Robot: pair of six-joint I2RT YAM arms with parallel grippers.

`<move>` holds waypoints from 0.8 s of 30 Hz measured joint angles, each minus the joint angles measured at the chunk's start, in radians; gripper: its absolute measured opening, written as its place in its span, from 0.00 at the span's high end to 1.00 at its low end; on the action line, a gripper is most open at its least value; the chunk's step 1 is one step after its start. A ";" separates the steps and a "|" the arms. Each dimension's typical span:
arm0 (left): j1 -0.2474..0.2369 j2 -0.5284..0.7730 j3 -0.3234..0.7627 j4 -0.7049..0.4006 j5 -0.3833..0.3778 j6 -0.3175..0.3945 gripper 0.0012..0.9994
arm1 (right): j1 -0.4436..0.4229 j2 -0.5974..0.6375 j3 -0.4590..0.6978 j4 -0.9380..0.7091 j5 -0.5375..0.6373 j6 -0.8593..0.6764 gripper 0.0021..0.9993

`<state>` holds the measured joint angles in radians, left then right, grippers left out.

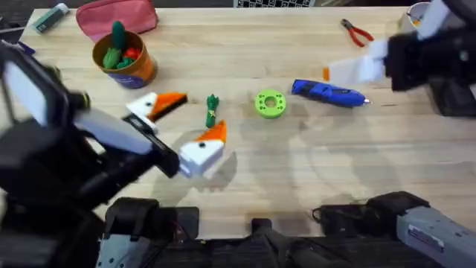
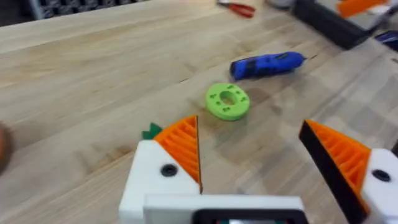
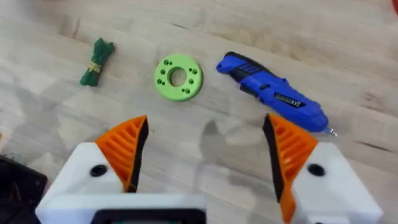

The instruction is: Pick up the gripper from the table and insert it into the empty holder that is missing its gripper. Then pick up a screw, insert it into the mounting hole, and use the screwdriver to tighten it. Finally, clean up the table by picking up the vegetable and placing it into the bucket.

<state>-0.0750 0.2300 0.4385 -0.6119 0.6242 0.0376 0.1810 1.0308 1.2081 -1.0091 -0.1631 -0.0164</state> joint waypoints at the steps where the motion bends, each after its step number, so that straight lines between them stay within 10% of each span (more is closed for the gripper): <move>1: 0.000 0.049 0.052 -0.036 -0.025 0.014 0.01 | 0.000 -0.024 -0.019 -0.003 0.001 0.007 0.01; 7: 0.000 0.448 0.328 -0.227 -0.166 0.058 0.01 | 0.000 -0.160 -0.223 -0.013 0.111 0.112 0.01; 18: -0.006 0.828 0.433 -0.291 -0.204 0.014 0.01 | 0.000 -0.197 -0.250 -0.009 0.174 0.155 0.01; 24: -0.138 1.024 0.575 -0.396 -0.368 -0.077 0.01 | 0.000 -0.197 -0.250 -0.009 0.178 0.159 0.01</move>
<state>-0.2130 1.2541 1.0136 -1.0074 0.2565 -0.0396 0.1810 0.8337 0.9581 -1.0183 0.0147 0.1425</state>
